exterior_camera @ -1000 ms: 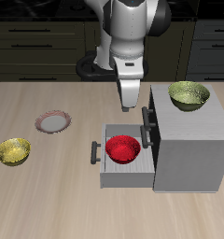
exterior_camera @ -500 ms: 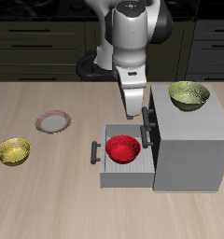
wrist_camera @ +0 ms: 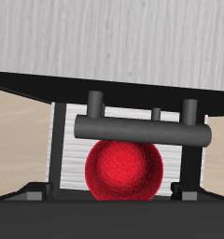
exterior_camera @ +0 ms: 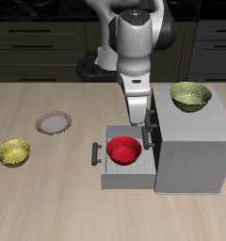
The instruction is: Place the red bowl on the plate and close the bottom drawer of the white cabinet
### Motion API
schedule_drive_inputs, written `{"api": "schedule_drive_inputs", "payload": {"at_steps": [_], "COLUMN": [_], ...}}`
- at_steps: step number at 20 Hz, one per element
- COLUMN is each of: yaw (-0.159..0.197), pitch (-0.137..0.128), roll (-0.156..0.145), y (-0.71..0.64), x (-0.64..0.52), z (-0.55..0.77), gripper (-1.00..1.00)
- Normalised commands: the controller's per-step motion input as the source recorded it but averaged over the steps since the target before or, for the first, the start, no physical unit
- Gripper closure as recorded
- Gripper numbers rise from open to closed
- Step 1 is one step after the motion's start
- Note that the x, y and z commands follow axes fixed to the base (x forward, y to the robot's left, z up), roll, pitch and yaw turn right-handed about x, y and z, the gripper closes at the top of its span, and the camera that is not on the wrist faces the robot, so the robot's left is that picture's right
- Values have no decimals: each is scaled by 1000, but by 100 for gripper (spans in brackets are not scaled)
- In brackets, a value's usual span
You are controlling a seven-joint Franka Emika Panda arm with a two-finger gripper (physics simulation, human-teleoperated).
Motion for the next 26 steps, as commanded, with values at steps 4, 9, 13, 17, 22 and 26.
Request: {"api": "schedule_drive_inputs", "payload": {"at_steps": [4,9,13,17,22,26], "yaw": [-44,-26,-26,-14,9,-14], "pitch": [28,55,43,87,-8,15], "roll": [-13,27,2,31,-15,-11], "y": [40,78,-51,-87,-121,-153], "x": [-79,-193,-81,-137,-21,78], "z": [-98,-124,-90,-255,-110,-52], "gripper": [-100,-100,-100,-100,-100,-100]}}
